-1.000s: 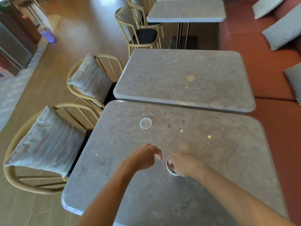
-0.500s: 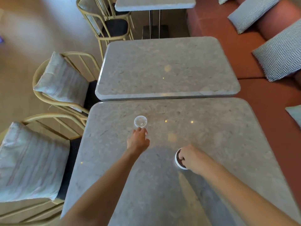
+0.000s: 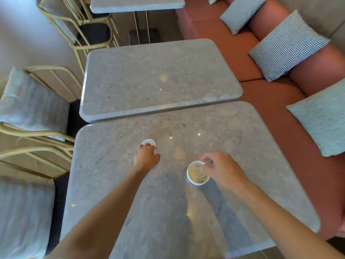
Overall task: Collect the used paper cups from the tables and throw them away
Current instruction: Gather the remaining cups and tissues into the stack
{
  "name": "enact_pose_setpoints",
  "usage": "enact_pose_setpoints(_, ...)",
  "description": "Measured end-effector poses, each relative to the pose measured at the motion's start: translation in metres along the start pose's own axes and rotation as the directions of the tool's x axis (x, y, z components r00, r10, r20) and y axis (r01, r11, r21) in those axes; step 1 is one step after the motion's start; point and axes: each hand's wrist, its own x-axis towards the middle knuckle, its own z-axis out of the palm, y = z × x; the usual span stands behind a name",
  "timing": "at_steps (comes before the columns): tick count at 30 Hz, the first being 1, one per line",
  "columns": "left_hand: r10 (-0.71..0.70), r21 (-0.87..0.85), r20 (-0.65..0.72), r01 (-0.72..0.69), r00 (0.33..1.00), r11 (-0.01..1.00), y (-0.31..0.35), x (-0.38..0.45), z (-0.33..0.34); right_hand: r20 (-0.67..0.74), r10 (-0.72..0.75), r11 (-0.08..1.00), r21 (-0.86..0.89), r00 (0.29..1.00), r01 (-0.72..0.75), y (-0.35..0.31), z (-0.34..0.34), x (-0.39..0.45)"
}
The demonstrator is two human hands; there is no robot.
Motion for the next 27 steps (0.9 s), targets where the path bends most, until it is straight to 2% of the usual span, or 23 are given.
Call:
enact_pose_setpoints(2, 0.024, -0.347, 0.005, -0.021, 1.000, 0.938, 0.016, -0.009, -0.012, -0.056, -0.049, 0.996, 0.067, 0.997, 0.052, 0.008, 0.002, -0.001)
enact_pose_setpoints(3, 0.035, -0.562, 0.057, 0.003, 0.998, 0.827, 0.026, -0.016, -0.020, -0.058, -0.065, 0.992, 0.108, 0.996, 0.071, 0.009, 0.003, -0.001)
enact_pose_setpoints(5, 0.157, -0.867, 0.231, 0.129, 0.960, 0.482, 0.047, -0.032, -0.038, -0.041, -0.089, 0.976, 0.195, 0.995, 0.095, 0.007, 0.004, 0.001)
enact_pose_setpoints(6, 0.249, -0.923, 0.286, 0.197, 0.925, 0.332, 0.055, -0.039, -0.044, -0.043, -0.105, 0.968, 0.226, 0.994, 0.112, 0.005, 0.005, 0.002)
enact_pose_setpoints(8, 0.396, -0.942, 0.337, 0.300, 0.854, 0.154, 0.065, -0.052, -0.052, -0.070, -0.126, 0.953, 0.267, 0.990, 0.141, -0.001, 0.008, 0.001)
enact_pose_setpoints(10, 0.485, -0.916, 0.375, 0.397, 0.790, 0.061, 0.069, -0.061, -0.052, -0.111, -0.132, 0.944, 0.291, 0.985, 0.159, -0.007, 0.012, -0.001)
enact_pose_setpoints(12, 0.546, -0.891, 0.391, 0.454, 0.741, 0.023, 0.070, -0.069, -0.046, -0.159, -0.132, 0.942, 0.287, 0.978, 0.174, -0.010, 0.017, -0.006)
enact_pose_setpoints(14, 0.538, -0.886, 0.396, 0.464, 0.744, 0.011, 0.069, -0.073, -0.037, -0.192, -0.116, 0.949, 0.269, 0.974, 0.166, -0.009, 0.023, -0.010)
enact_pose_setpoints(16, 0.399, -0.925, 0.368, 0.376, 0.840, 0.061, 0.068, -0.074, -0.030, -0.170, -0.080, 0.968, 0.222, 0.982, 0.117, -0.005, 0.028, -0.013)
enact_pose_setpoints(18, 0.198, -0.937, 0.284, 0.227, 0.938, 0.266, 0.065, -0.073, -0.023, -0.104, -0.043, 0.991, 0.124, 0.994, 0.055, 0.000, 0.031, -0.014)
enact_pose_setpoints(19, 0.134, -0.909, 0.249, 0.184, 0.959, 0.374, 0.063, -0.072, -0.020, -0.068, -0.026, 0.996, 0.081, 0.997, 0.031, 0.002, 0.033, -0.014)
enact_pose_setpoints(20, 0.101, -0.872, 0.234, 0.163, 0.967, 0.462, 0.061, -0.072, -0.017, -0.035, -0.006, 0.999, 0.052, 0.999, 0.008, 0.004, 0.036, -0.014)
enact_pose_setpoints(22, 0.105, -0.812, 0.249, 0.148, 0.963, 0.564, 0.059, -0.073, -0.010, 0.016, 0.042, 0.999, 0.019, 0.999, -0.042, 0.005, 0.042, -0.013)
enact_pose_setpoints(27, 0.144, -0.746, 0.250, 0.096, 0.958, 0.659, 0.058, -0.073, 0.008, 0.053, 0.045, 0.998, -0.050, 0.998, -0.042, 0.009, 0.053, -0.012)
